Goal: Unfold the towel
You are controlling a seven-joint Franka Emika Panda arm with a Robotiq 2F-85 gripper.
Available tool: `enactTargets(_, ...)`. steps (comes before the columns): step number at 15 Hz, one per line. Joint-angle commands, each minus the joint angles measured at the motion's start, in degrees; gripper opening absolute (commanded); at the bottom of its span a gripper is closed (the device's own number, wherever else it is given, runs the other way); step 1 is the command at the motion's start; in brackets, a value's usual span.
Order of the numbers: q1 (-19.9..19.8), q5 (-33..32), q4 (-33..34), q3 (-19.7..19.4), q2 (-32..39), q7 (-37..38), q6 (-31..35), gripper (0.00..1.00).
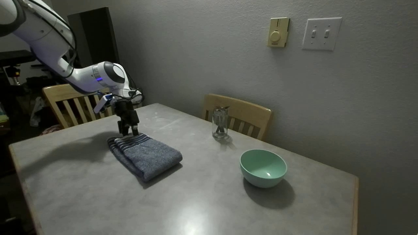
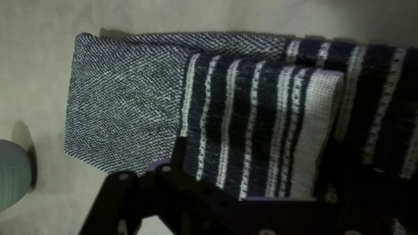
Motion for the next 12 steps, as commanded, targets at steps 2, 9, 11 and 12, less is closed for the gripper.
enactTargets(2,-0.03,-0.83,0.08,-0.43,-0.05,0.44,-1.99,1.0)
enactTargets(9,0.42,-1.12,0.48,-0.46,-0.05,0.44,-5.53,1.0)
enactTargets(11,0.44,-1.11,0.45,-0.4,0.03,0.64,-6.15,1.0)
enactTargets(12,0.37,-1.02,0.47,-0.28,0.08,0.56,-6.24,0.75)
